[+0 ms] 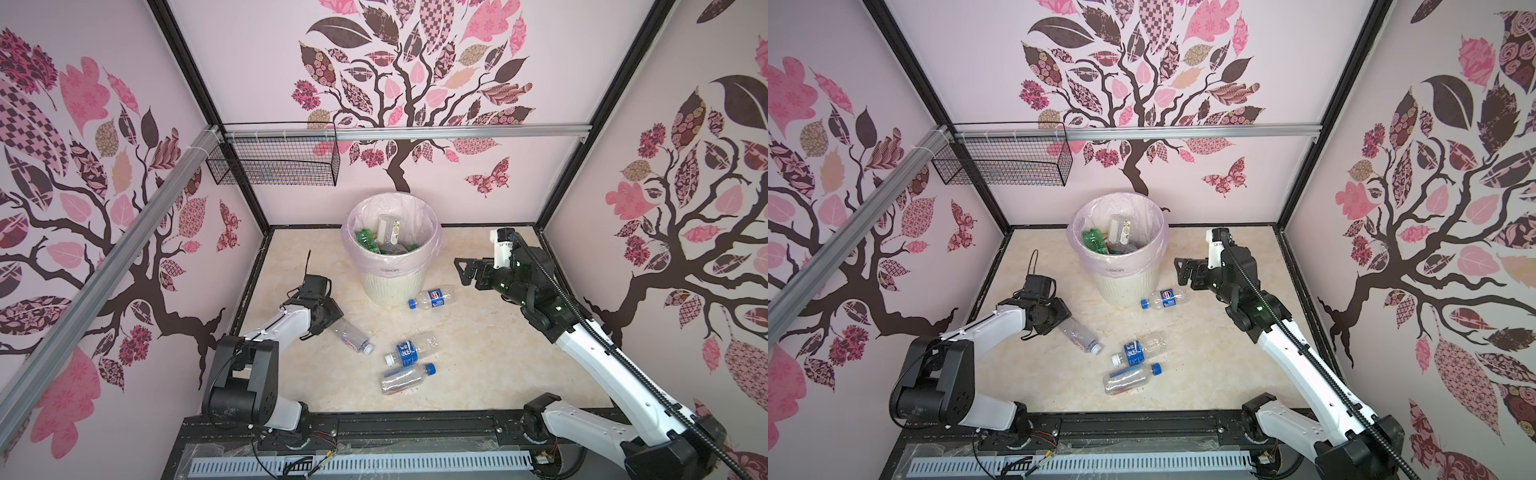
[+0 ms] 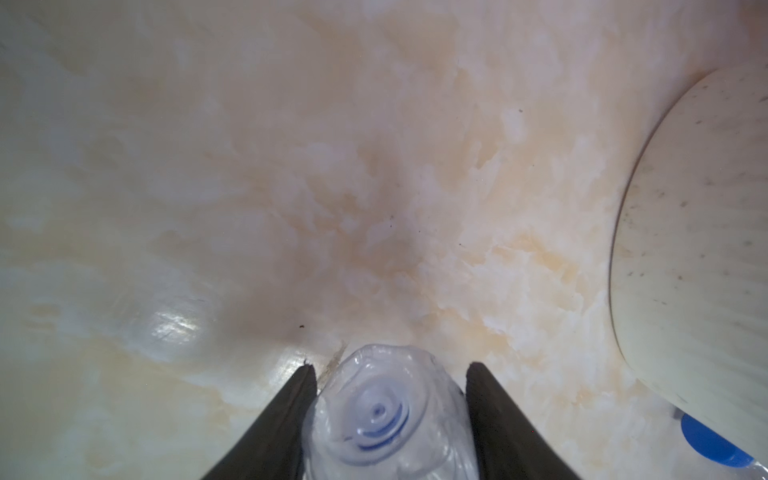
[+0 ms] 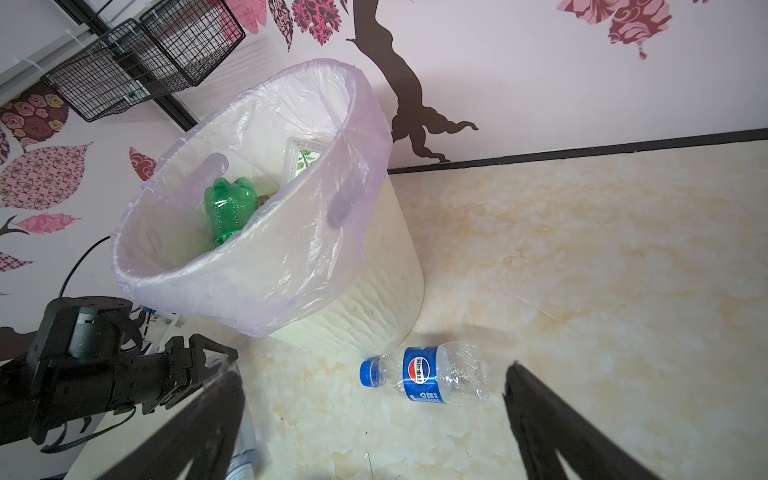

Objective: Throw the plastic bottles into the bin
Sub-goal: 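Withdraw the right gripper while the left gripper lowers onto a clear water bottle, then close the left gripper on the clear bottle and lift it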

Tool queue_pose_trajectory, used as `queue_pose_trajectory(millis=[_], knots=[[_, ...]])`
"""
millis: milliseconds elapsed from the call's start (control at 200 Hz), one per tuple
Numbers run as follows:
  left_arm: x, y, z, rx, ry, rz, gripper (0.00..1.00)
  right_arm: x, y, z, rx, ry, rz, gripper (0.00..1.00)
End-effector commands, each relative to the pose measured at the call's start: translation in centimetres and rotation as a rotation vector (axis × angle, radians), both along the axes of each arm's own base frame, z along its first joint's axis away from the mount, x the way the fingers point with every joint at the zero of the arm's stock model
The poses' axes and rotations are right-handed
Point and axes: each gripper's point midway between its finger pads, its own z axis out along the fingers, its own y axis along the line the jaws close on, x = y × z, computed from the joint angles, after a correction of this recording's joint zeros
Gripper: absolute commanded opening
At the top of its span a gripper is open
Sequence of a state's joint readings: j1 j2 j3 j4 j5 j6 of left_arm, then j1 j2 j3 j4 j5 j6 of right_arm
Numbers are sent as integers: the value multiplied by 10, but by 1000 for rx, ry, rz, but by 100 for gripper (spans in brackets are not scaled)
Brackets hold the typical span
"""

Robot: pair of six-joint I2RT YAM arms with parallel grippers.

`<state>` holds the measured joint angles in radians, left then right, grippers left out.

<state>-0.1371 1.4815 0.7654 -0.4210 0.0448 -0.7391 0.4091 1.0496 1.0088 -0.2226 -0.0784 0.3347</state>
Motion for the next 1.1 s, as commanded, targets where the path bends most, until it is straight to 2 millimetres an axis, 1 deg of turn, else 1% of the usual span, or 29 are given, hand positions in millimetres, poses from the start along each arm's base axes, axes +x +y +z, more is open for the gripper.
queue_pose_trajectory(millis=[0,65,205,365,470,550,590,705,795,930,1021,1096], knots=[[3,-10,1,-26,26,-81,70,-6,-3,7,-4,-17,4,100],[4,-12,2,-27,43,-102,75,-7,-3,7,-7,-18,3,100],[2,-15,11,-39,39,-120,82,-7,-3,4,-15,-13,6,100],[-17,-25,24,-28,28,-157,86,-7,-4,3,-22,-15,6,100],[-30,-36,31,-16,23,-190,86,-6,-2,1,-24,-12,15,100],[-40,-46,28,-9,47,-226,86,-6,0,1,-18,-10,22,100],[-46,-48,24,1,68,-237,86,-6,1,1,-15,-8,24,100],[-57,-37,13,66,112,-233,85,-7,0,1,-13,-9,25,100],[-61,-34,10,87,124,-243,85,-8,0,1,-16,-9,24,100],[-64,-39,8,68,131,-287,80,-10,-2,-1,-18,-6,20,100],[-67,-40,1,72,144,-300,78,-10,-2,-2,-11,-3,19,100],[-67,-47,-4,46,146,-315,76,-11,-1,-3,-4,1,20,100]])
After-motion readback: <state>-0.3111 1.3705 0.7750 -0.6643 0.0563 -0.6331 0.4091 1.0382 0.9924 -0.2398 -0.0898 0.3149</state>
